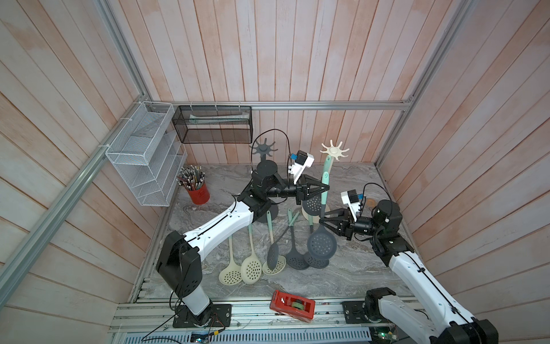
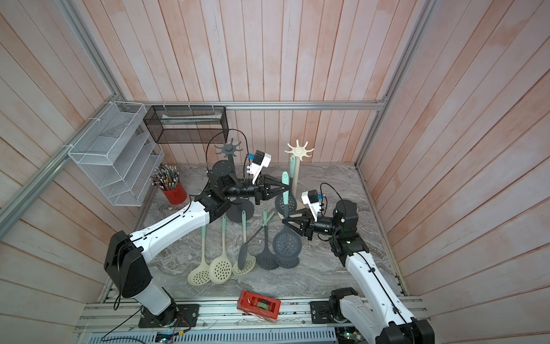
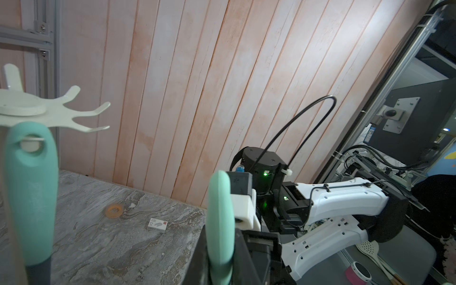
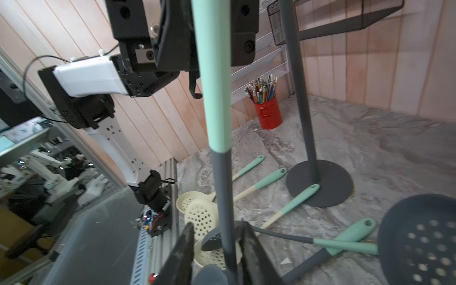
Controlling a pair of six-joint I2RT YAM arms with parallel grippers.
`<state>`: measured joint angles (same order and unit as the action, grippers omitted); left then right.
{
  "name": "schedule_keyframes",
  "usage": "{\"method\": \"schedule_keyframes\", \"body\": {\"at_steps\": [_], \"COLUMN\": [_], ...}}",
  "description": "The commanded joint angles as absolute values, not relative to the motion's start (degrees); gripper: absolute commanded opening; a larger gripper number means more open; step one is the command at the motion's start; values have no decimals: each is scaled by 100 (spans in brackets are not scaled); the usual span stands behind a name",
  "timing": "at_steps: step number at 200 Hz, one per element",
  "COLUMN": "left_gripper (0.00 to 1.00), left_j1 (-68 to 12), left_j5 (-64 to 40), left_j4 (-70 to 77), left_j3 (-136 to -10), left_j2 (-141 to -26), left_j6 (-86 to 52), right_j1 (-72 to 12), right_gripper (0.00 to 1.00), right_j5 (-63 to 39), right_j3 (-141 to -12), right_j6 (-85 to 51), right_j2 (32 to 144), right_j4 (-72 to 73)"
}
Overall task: Hang the skimmer on the kitchen utensil rack
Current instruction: Pick up the skimmer from the center of the board.
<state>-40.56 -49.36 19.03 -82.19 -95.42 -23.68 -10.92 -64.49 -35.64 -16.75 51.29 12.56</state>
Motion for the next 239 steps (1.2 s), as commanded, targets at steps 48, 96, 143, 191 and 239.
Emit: {"method": "schedule_keyframes", "body": {"at_steps": [48,96,143,191,239], "left_gripper": [0,0,0,0,0], "left_j1": [-4256,-4473,-4504,-4533,-4569], "left_j5": [-3278,-2991,-2740,-2686,-2717], "left_j4": [882,675,644,622,564], "left_j3": [-8757,-9034,-9020,-9074,-9171], "left_j2": [-9634,-9796,-9791,-9826,-9853], "left_j6": [-2105,-2306,-2399,-2500,-2556], "right_j1": [-1971,-3534,-3648,-3648,-3644], "right_gripper": [70,70,65,64,62], "right_j5": [-2552,64,953,1112,918], "right_j3": [-4196,-4683,-4614,-4675,-4702], "right_j6": [-1742,-1345,-1555,-1583,-1538], "right_j2": [3966,4387,4167,4272,4525], "right_j4": [-70,-1003,-1069,-1260,-1109]}}
